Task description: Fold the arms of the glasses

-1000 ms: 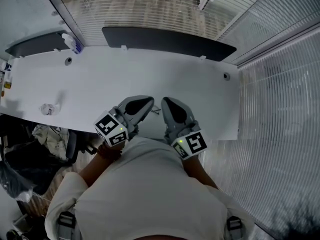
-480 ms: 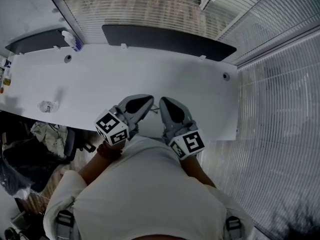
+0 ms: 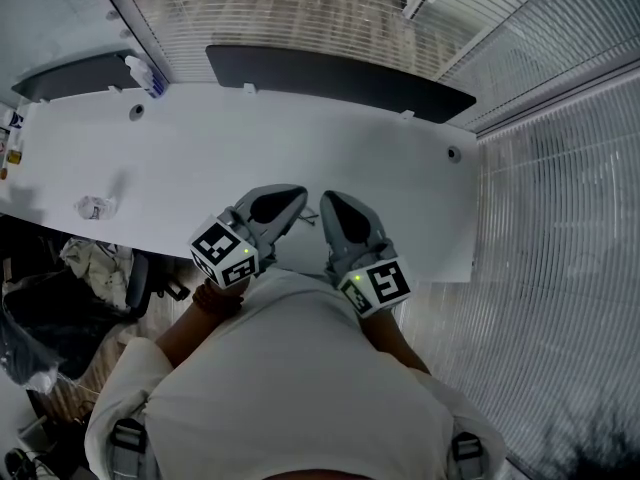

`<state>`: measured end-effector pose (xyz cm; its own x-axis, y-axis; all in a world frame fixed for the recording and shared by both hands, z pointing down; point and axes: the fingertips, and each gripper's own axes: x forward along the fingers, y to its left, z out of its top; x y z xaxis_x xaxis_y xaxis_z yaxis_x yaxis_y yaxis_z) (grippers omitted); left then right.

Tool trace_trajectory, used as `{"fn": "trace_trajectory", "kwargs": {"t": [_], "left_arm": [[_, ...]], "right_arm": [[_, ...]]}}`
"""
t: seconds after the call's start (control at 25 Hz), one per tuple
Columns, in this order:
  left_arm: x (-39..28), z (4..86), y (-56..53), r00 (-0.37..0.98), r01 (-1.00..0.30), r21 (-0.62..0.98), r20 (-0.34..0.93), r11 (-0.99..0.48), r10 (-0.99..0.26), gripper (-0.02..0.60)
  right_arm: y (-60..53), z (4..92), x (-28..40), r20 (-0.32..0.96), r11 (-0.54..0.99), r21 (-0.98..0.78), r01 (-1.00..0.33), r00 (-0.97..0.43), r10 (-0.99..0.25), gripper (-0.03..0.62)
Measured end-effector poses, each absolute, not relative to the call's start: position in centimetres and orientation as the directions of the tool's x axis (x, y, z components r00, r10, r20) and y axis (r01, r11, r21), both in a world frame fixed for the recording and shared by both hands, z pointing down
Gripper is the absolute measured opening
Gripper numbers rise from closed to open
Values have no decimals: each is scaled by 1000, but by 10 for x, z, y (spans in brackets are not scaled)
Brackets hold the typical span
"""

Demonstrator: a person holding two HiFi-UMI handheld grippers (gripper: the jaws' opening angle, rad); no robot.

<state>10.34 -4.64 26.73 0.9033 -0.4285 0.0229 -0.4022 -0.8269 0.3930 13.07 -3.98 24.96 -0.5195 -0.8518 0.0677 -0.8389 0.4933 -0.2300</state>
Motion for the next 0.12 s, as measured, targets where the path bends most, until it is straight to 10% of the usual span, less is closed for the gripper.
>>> {"fn": "trace_trajectory", "kwargs": {"t": [0.12], "left_arm": [[106, 266, -48, 902, -405, 395, 24, -825, -431, -2]], "right_arm": [[-41, 248, 134, 65, 497, -230, -837, -522, -850, 0]]}}
